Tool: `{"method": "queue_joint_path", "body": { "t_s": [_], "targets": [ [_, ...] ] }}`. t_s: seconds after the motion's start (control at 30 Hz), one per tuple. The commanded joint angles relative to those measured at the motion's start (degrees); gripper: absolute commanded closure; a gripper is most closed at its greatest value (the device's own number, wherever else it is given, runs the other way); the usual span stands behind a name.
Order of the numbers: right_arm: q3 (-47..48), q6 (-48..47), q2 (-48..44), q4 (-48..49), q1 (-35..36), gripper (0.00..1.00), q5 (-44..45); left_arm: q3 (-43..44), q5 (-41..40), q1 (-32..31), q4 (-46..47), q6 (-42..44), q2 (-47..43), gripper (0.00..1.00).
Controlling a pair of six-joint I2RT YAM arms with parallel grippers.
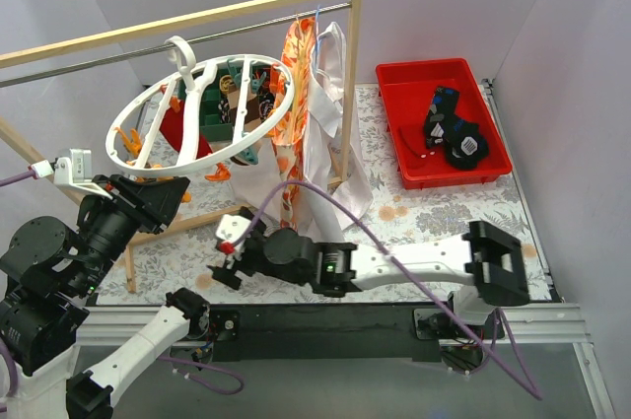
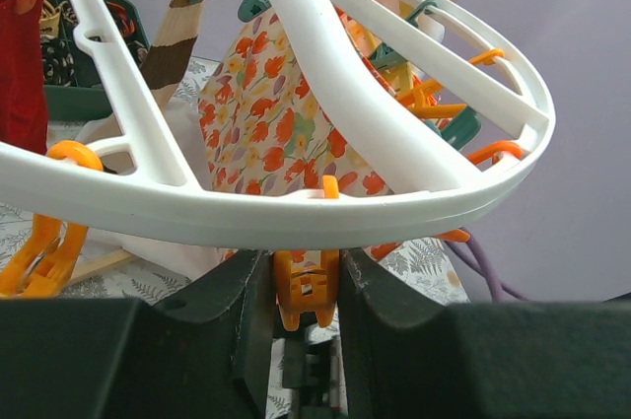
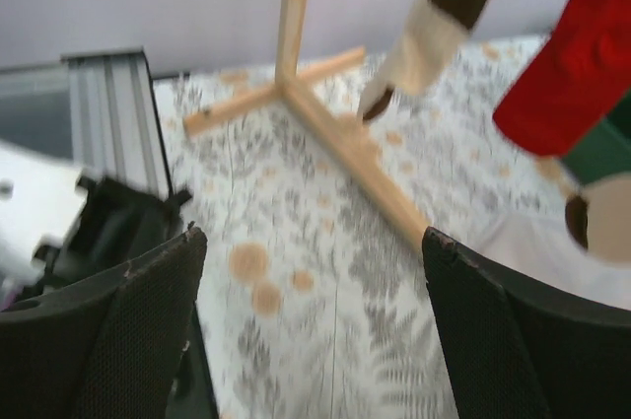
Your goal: Remove the socks clipped to the hanger
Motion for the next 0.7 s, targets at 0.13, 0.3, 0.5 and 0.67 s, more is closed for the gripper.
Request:
{"method": "queue_joint_path", "body": {
  "t_s": [0.13, 0.3, 0.5, 0.67],
  "targets": [
    [23.46, -7.37, 20.70, 12.53, -4.95, 0.04, -0.04, 0.60, 2.02, -0.04, 0.51, -0.37, 0.54, 1.00],
    [33.23, -5.45, 31.16, 14.47, -9.43, 0.02, -3.65, 0.42, 2.98, -0.04, 0.68, -0.90, 0.45, 1.00],
    [40.63, -5.62, 37.68, 15.43, -10.05, 0.02, -0.76, 1.21, 3.07, -0.04, 0.60, -1.08, 0.27, 1.00],
    [45.55, -4.83, 42.17, 16.31, -10.05, 0.02, 0.31, 1.65, 4.21, -0.04, 1.47, -1.52, 0.45, 1.00]
  ]
}}
